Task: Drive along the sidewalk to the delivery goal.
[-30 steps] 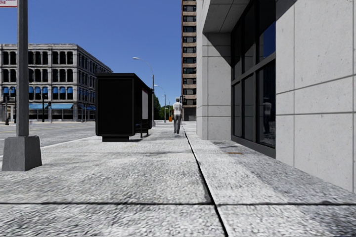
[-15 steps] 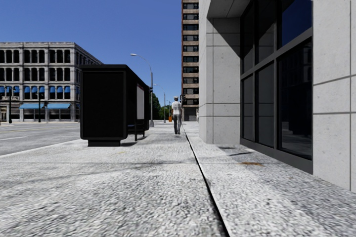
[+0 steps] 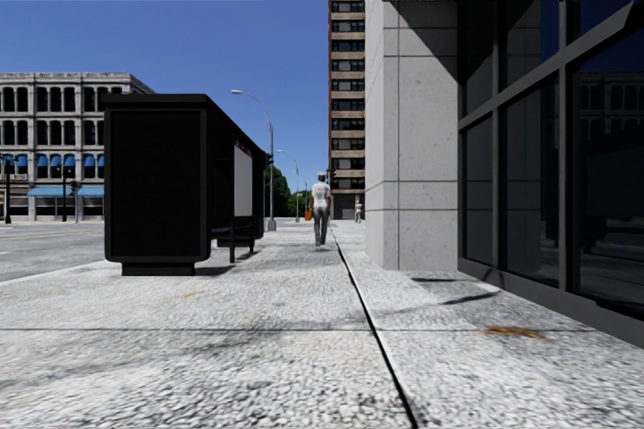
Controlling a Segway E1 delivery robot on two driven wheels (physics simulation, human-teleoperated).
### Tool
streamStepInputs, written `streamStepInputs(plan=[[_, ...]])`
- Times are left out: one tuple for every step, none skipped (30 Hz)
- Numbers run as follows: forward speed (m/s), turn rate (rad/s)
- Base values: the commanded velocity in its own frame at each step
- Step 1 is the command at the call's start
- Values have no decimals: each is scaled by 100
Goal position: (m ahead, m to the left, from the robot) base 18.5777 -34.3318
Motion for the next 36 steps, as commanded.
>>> streamStepInputs(plan=[[200, 0], [200, 0], [200, 0], [200, 0], [200, 0], [200, 0], [200, 0], [200, 0], [200, 0], [200, 0], [200, 0], [200, 0], [200, 0], [200, 0], [200, 0], [200, 0], [200, 0], [200, 0], [200, 0], [200, 0], [200, 0], [200, 0], [200, 0], [200, 0], [200, 0], [200, 0], [200, 0], [200, 0], [200, 0], [200, 0], [200, 0], [200, 0], [200, 0], [200, 0], [200, 0], [200, 0]])
